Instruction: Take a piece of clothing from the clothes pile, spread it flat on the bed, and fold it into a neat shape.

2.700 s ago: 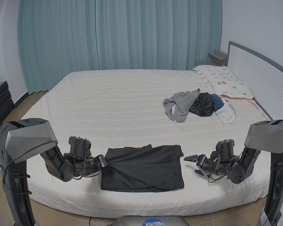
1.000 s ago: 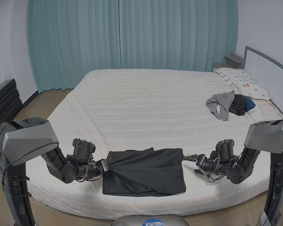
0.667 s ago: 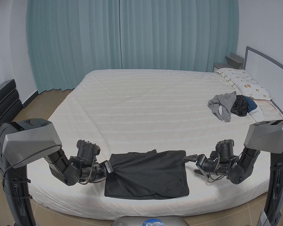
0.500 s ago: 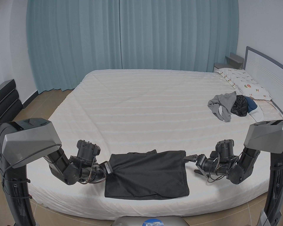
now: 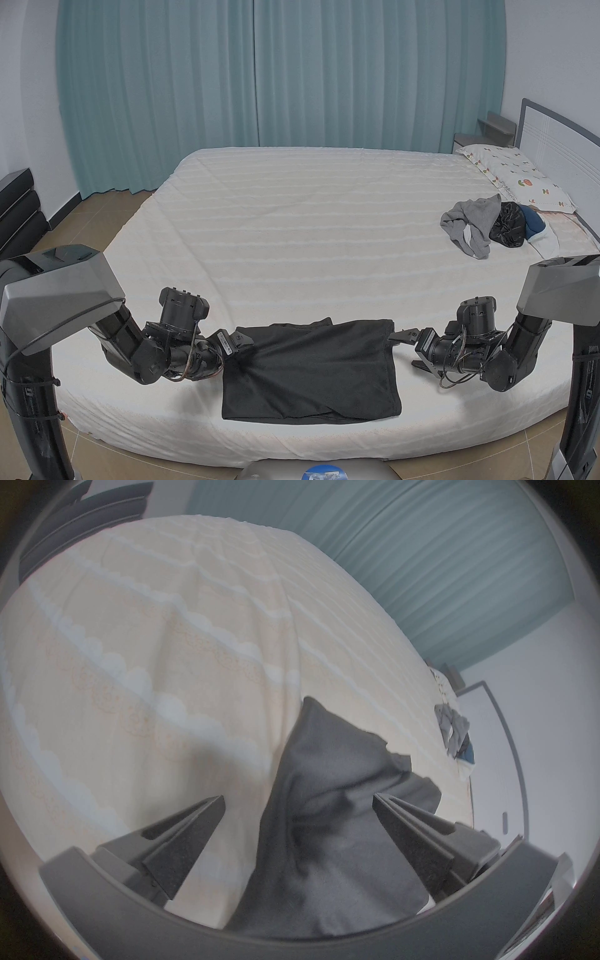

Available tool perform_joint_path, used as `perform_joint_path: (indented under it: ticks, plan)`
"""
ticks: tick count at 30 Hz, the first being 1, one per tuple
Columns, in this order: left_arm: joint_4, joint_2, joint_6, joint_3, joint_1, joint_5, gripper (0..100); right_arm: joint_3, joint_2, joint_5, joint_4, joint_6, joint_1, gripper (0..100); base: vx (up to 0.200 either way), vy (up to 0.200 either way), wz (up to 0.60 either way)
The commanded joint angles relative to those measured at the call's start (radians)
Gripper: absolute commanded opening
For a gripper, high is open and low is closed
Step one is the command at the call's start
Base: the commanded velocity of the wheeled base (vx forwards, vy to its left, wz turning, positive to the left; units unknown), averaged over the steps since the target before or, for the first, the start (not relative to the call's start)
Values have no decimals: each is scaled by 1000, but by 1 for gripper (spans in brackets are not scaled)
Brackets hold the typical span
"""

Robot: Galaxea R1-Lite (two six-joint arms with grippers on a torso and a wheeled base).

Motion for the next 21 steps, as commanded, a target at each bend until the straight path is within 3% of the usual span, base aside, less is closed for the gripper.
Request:
perform_joint_path:
  ticks: [1,7,10,14,21]
  plan:
    - [-1,0,-6,-13,31,-10,100,3,2,1,1,2,4,100,0,0,0]
    - [-1,2,-6,-18,87,-73,100,0,4,-1,-1,2,4,100,0,0,0]
    - [-9,-21,-8,-1,126,-152,100,3,8,-4,-1,3,9,100,0,0,0]
    - [-17,-37,-31,39,124,-145,100,-2,10,-7,-9,3,12,100,0,0,0]
    - [-23,-153,-189,85,129,-137,100,20,-19,-12,-10,68,3,100,0,0,0]
